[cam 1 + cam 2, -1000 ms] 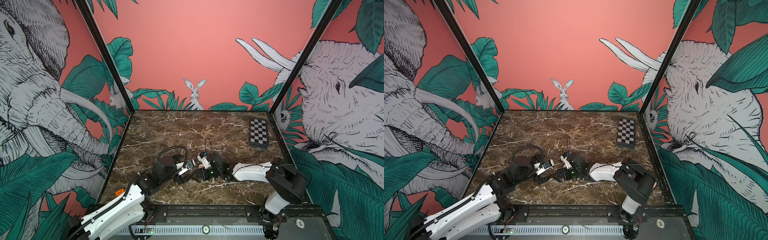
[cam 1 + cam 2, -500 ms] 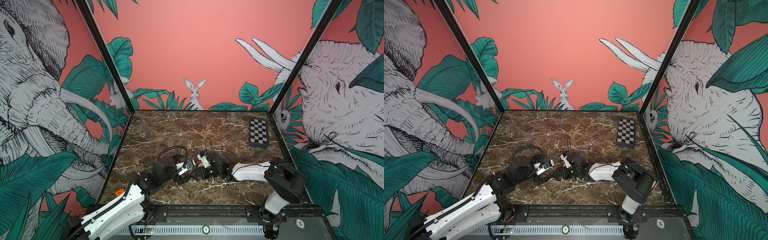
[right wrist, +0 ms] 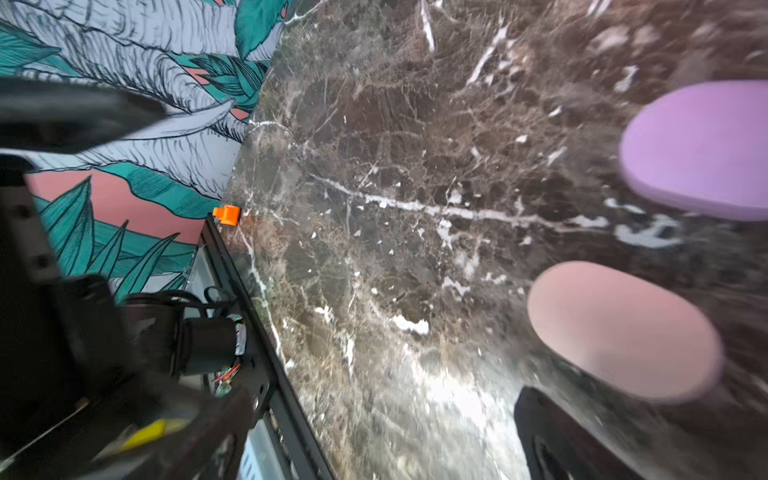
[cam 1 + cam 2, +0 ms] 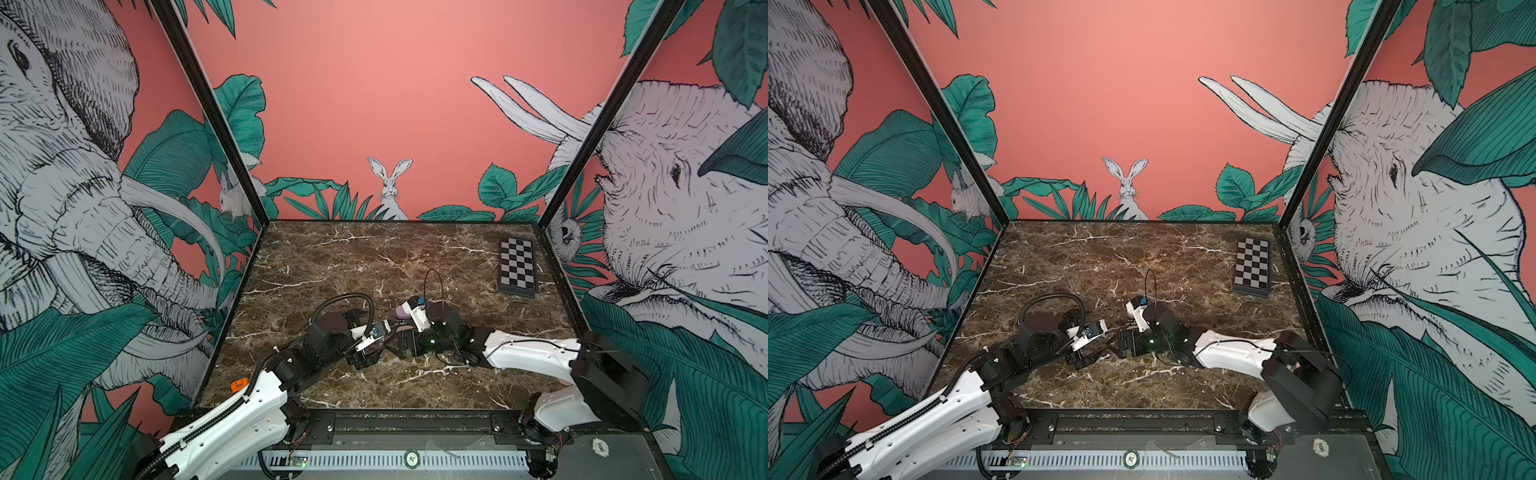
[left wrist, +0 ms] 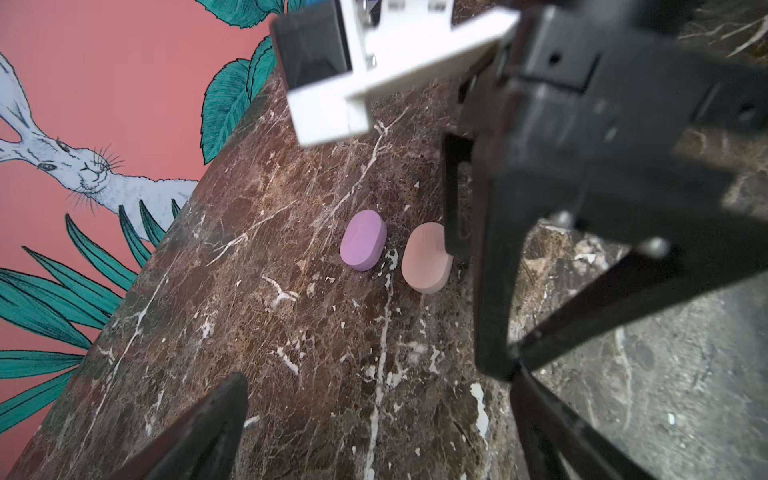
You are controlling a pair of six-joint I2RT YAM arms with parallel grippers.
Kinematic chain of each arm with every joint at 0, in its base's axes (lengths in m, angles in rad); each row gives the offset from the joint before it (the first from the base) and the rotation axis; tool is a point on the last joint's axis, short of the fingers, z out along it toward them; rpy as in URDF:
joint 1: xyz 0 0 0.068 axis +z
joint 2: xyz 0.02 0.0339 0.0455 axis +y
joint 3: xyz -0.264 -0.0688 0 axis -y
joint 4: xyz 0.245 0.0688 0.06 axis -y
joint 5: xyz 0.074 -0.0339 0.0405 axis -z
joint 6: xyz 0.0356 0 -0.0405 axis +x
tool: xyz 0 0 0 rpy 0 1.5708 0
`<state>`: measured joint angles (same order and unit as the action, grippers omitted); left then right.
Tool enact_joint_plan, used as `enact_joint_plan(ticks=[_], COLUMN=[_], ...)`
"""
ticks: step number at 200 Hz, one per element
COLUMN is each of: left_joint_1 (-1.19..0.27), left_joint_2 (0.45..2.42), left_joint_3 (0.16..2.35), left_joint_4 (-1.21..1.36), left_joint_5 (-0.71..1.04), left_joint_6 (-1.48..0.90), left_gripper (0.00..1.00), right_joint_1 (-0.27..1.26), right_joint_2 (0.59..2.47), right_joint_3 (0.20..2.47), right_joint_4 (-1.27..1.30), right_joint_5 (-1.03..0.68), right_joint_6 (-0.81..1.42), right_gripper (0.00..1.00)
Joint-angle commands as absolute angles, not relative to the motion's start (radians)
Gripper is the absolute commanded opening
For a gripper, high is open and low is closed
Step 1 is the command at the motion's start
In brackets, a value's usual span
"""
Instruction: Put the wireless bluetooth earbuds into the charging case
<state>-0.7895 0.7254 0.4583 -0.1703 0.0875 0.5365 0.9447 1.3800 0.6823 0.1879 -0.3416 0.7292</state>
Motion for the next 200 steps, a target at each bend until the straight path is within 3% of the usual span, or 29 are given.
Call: enact_joint_plan(ticks=[1, 31, 54, 101, 121, 150, 200], left_joint_1=[-0.793, -0.793, -0.792, -0.782, -0.71, -0.524, -0.373], left_joint_2=[0.711, 0.704, 0.691, 0.678, 0.689, 0.736, 0.814], left_joint_3=[0.442, 0.438, 0.433, 0.384, 0.374, 0.373, 0.355], left_joint_4=[-0.144, -0.127, -0.114, -0.01, 0.024, 0.087, 0.174], left_joint_5=[0.071, 0.048, -0.033, -0.346, -0.397, -0.402, -0.366], left_joint_6=[0.543, 0.504, 0.449, 0.329, 0.28, 0.186, 0.135], left_gripper=[0.99, 0.99, 0.99, 0.99, 0.99, 0.99, 0.99], right_joint_1=[0.951, 0.881, 0.745, 0.591, 0.518, 0.368, 0.268], right_joint_2=[1.233, 1.094, 0.991, 0.844, 0.862, 0.96, 1.068], right_joint_3=[0.755, 0.804, 0.781, 0.671, 0.62, 0.584, 0.498], right_joint_4=[0.022, -0.19, -0.25, -0.123, -0.04, 0.04, 0.279], right_joint_5=[-0.236, -0.093, -0.035, 0.279, 0.428, 0.511, 0.518], right_joint_6=[0.604, 0.485, 0.449, 0.331, 0.295, 0.261, 0.164], right_gripper=[0.98, 0.98, 0.98, 0.98, 0.98, 0.98, 0.98])
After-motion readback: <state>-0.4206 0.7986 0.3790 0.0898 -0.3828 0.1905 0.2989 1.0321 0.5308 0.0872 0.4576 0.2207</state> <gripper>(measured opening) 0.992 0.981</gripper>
